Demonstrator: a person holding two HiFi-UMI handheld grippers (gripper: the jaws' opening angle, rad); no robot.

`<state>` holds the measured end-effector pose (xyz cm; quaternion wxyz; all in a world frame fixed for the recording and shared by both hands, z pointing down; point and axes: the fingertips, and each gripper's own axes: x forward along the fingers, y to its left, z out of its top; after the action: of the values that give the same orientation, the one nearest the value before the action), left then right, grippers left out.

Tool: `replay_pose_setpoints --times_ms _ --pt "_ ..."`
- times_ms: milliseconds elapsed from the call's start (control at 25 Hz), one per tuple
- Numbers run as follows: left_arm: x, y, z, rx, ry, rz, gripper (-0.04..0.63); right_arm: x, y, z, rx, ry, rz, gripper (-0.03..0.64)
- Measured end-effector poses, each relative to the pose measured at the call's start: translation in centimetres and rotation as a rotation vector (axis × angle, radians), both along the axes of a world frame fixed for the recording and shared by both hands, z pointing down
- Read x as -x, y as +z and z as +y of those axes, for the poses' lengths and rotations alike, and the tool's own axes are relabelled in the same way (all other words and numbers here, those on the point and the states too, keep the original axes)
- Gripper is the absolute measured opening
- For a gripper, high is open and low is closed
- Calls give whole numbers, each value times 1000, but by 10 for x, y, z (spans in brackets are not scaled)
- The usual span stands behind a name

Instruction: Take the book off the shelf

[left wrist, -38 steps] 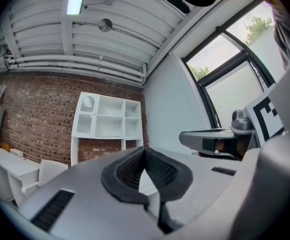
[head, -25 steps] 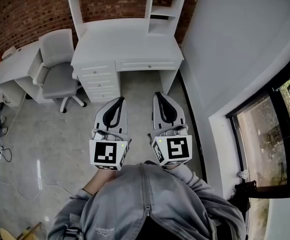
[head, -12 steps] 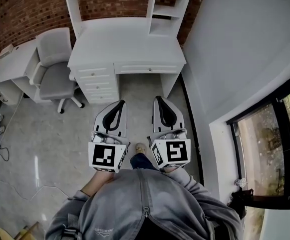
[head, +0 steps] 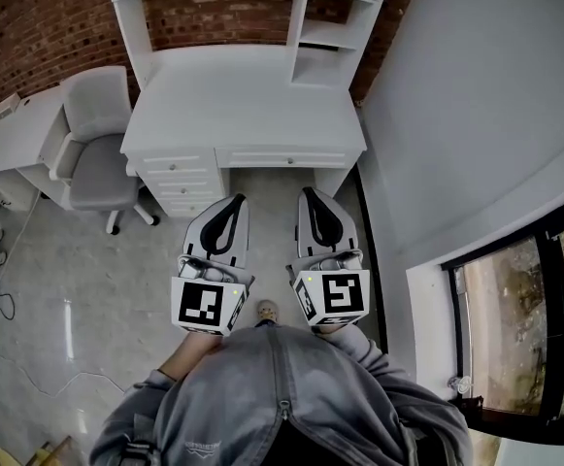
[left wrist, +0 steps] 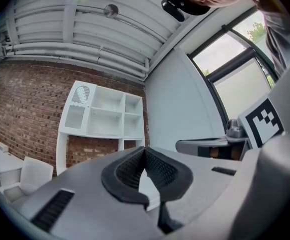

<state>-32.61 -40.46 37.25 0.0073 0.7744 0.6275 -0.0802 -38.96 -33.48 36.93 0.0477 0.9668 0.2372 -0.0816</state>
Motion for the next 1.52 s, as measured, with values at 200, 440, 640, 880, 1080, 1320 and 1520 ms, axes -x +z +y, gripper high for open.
replay_pose_setpoints --times_ms 200,440,640,880,1080,1320,1520 --pt "-23 -4 38 7 -28 4 6 -24 -4 40 8 -32 5 26" --pt "-40 -4 74 12 -71 5 6 -45 -3 80 7 -77 11 26" --pt "-44 -8 92 6 -86 14 6 -52 -6 98 -1 -102 31 26" --pt "-47 -5 100 -7 -105 5 6 -55 2 110 -24 -113 26 26" --pt "-51 0 107 -12 -103 1 6 -60 6 116 -23 -120 18 26" --pt "-66 -5 118 -6 -97 20 6 -69 -1 127 4 -103 22 26" --pt "-78 -5 132 -3 -83 17 6 -78 -2 140 7 -87 24 26"
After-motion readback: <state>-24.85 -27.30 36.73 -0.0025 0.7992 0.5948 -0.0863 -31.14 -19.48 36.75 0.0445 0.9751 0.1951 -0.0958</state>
